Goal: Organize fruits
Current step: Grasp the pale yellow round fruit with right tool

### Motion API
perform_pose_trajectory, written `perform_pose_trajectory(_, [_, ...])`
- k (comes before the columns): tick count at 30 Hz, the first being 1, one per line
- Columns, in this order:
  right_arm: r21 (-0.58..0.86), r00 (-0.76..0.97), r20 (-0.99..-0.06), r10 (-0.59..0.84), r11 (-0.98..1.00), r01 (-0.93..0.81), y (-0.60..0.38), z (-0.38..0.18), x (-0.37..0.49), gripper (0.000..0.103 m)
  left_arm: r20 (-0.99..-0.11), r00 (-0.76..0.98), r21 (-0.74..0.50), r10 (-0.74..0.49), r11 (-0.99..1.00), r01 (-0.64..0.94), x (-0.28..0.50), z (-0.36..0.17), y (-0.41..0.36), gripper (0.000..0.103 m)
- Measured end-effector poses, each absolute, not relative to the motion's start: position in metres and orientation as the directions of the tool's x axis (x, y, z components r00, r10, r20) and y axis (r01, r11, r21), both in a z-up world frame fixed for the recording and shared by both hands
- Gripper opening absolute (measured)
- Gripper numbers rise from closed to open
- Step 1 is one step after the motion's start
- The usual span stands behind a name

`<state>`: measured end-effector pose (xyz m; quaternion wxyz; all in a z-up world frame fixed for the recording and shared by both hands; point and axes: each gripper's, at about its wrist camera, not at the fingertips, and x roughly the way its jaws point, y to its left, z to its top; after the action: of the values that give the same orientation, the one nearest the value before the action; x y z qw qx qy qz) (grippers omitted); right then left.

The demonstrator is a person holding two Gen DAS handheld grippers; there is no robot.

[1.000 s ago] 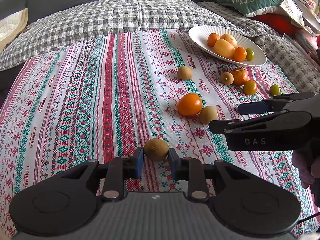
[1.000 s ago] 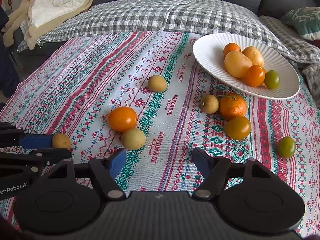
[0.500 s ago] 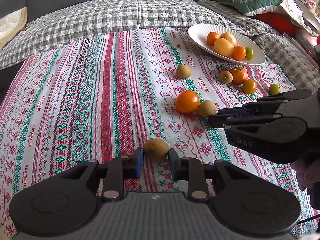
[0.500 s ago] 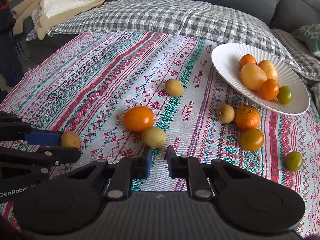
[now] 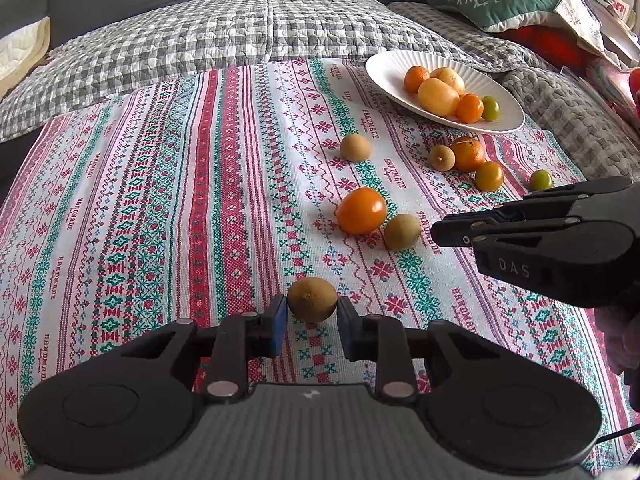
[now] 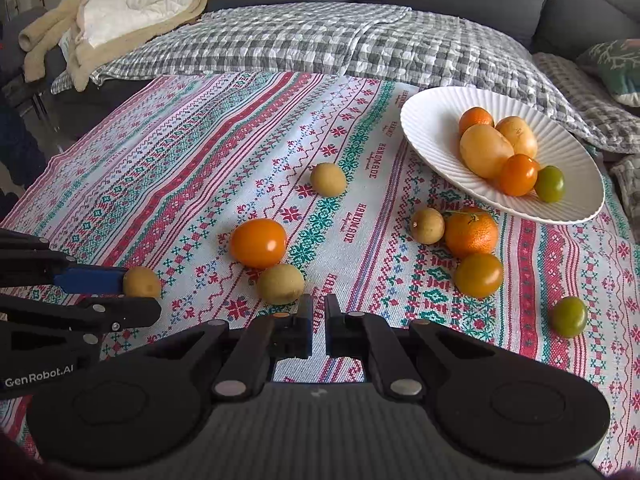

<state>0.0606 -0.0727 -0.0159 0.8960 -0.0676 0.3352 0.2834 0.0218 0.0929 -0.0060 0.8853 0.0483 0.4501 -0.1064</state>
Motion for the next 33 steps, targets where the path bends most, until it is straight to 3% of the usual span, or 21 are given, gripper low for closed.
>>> perform_pose_trajectory(13, [0.365,0.524,-0.625,0.578,0.81,-0.459,-0.114,-0.007,0.08,0.005,-0.807,0.569,-0.031,-0.158,0.973,0.227,0.024,-0.005,0.093,0.017])
perform_pose_trajectory(15, [0.353,0.527,-0.627,0.573,0.813,-0.463,-0.111,-0.008,0.083,0.005,-0.807,0.568,-0.037,-0.161,0.974,0.224,0.026,-0.005,0.093,0.017])
perform_pose_trajectory(19, [0.351,0.504,-0.642,0.578,0.806,-0.477,-0.101,-0.014,0.083,0.025,-0.808,0.565,-0.042,-0.165,0.974,0.223,0.027,-0.005,0.091,0.017])
perform_pose_trajectory(21, [0.331,0.492,-0.655,0.573,0.804,-0.494,-0.092,-0.016,0.082,0.027,-0.808,0.565,-0.043,-0.166,0.973,0.225,0.027,-0.005,0.091,0.017])
perform_pose_trajectory(25, [0.277,0.497,-0.675,0.545,0.812,-0.514,-0.073,-0.02,0.078,0.044,-0.81,0.563,-0.038,-0.165,0.972,0.23,0.027,-0.006,0.092,0.017])
perform_pose_trajectory(33, [0.162,0.552,-0.669,0.499,0.822,-0.546,-0.048,-0.022,0.074,0.044,-0.819,0.552,-0.048,-0.157,0.977,0.208,0.026,-0.007,0.097,0.017])
